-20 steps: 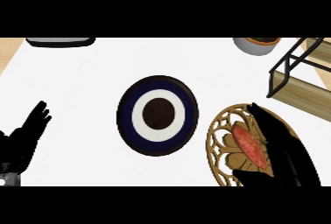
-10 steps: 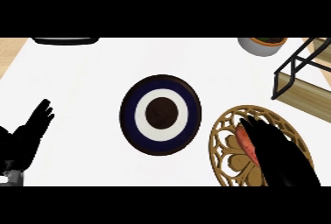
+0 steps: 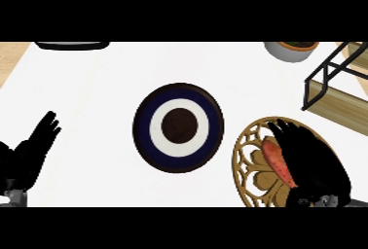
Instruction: Pick the sweet potato from the placemat and place it in the tiered shelf
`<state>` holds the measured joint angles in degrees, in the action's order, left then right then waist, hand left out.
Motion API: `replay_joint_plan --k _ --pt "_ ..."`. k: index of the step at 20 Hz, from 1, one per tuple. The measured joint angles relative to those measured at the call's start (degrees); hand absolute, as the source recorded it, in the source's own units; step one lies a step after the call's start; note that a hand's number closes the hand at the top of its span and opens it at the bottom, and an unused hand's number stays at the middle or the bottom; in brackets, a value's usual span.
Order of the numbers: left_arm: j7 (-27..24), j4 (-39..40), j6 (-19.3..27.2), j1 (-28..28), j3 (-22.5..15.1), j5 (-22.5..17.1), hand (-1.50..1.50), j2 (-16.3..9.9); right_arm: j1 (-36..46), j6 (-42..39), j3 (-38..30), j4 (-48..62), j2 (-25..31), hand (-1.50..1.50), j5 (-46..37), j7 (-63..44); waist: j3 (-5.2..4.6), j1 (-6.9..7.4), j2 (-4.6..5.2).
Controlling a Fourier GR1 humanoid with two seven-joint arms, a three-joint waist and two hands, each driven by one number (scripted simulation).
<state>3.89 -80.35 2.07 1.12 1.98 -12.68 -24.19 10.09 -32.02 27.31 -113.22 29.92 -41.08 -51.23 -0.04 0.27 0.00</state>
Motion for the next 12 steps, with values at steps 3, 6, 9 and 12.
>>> replay_joint_plan --k 3,6,9,12 --pt "0.10 -0.04 -0.67 -0.10 0.99 0.32 0.00 0.11 -0.27 -0.98 -1.12 2.71 -0.26 -1.50 -1.70 1.57 0.02 -0.07 0.00" --pt "0.94 -1.73 -0.79 0.77 1.37 0.87 0.00 0.84 -0.39 -1.19 -2.09 5.55 -0.88 -1.50 -3.96 3.31 0.03 -0.06 -0.02" --pt "-0.22 -0.57 -1.70 1.07 2.11 1.71 0.00 1.51 -1.51 -0.42 -3.27 7.46 -1.04 -1.50 -6.08 5.71 0.04 -0.14 -0.01" --pt "-0.57 -0.24 -2.94 1.49 3.22 2.38 0.00 1.90 -1.64 -0.16 -4.72 9.49 -1.78 -1.50 -8.03 8.70 0.04 -0.15 -0.01"
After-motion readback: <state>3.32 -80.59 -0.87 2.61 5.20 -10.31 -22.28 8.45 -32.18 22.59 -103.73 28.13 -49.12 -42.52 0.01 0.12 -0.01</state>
